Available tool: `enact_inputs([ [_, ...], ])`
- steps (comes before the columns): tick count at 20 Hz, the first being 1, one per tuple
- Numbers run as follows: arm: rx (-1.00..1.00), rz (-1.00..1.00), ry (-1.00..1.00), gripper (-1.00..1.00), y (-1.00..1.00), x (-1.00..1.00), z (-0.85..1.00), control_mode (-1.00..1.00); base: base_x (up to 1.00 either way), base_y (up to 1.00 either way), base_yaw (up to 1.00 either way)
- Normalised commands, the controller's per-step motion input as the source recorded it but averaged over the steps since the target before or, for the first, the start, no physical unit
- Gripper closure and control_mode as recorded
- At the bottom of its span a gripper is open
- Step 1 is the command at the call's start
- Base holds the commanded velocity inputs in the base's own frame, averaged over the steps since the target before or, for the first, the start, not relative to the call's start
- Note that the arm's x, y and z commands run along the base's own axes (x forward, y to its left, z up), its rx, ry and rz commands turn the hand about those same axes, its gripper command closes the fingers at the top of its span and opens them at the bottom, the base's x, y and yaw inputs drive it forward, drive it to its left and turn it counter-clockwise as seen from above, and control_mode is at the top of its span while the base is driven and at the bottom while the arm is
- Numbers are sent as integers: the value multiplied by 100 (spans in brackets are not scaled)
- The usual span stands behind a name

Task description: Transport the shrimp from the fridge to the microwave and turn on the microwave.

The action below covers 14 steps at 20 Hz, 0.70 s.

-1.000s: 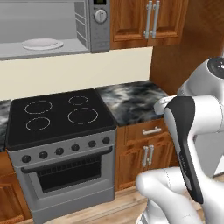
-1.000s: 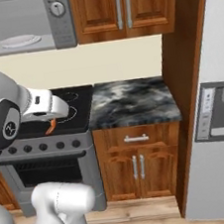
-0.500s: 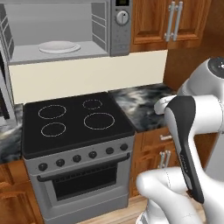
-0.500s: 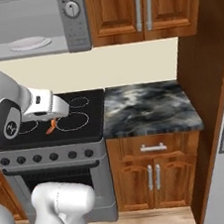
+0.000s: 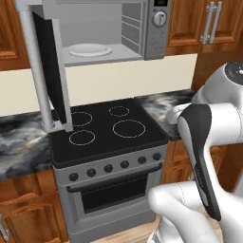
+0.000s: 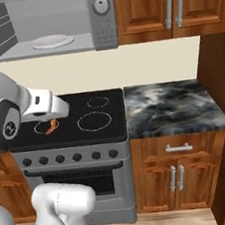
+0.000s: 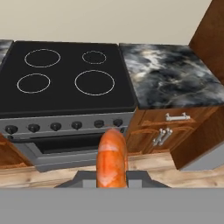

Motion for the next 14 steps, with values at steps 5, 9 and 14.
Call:
enact_inputs([
  [5, 0, 0, 0, 100, 0, 0, 0, 100, 34, 44, 3],
  [9, 0, 0, 0, 100, 0, 0, 0, 100, 46, 33, 2],
  [14, 0, 0, 0, 100, 0, 0, 0, 100, 24, 38, 6],
])
